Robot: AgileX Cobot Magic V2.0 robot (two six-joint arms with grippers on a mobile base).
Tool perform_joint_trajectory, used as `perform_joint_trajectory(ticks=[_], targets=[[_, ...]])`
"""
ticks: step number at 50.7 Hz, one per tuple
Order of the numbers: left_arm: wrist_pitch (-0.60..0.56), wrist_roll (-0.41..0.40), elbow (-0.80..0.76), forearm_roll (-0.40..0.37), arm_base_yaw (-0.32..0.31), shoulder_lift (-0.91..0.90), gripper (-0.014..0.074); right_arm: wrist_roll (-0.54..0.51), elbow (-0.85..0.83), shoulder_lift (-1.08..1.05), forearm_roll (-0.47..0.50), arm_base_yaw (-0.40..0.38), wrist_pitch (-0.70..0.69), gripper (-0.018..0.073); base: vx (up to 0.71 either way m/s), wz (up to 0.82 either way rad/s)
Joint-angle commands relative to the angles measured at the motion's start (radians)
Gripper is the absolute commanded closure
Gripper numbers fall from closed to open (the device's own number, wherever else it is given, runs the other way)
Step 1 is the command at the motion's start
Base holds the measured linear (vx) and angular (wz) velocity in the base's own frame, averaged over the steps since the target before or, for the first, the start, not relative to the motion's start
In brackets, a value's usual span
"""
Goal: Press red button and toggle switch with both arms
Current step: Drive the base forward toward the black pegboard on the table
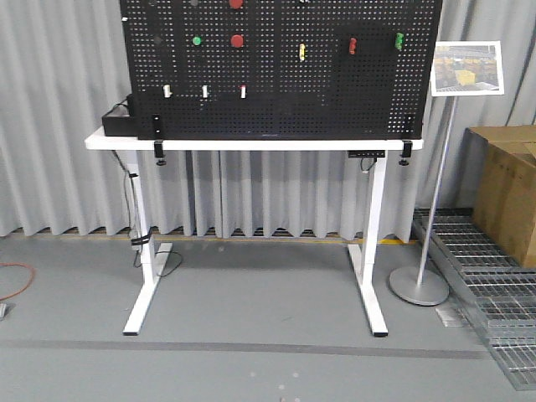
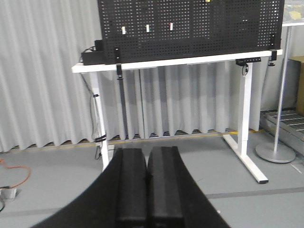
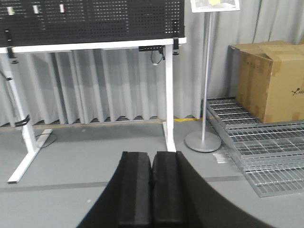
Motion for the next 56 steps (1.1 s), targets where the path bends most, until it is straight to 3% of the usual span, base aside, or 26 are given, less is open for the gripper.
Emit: perform_joint_trajectory(ticks=[1,56], targets=[[-0.078,-0.006,0.033,-0.002,0.001,-0.016,0.0595,-0.006,0.011,-0.011,-0.007,-0.008,-0.082,0.0562,0.29,-0.15],[-0.078,-0.006,0.033,-0.002,0.001,-0.016,0.0595,-0.006,0.011,-0.011,-0.007,-0.008,-0.082,0.0562,0.43,0.0]])
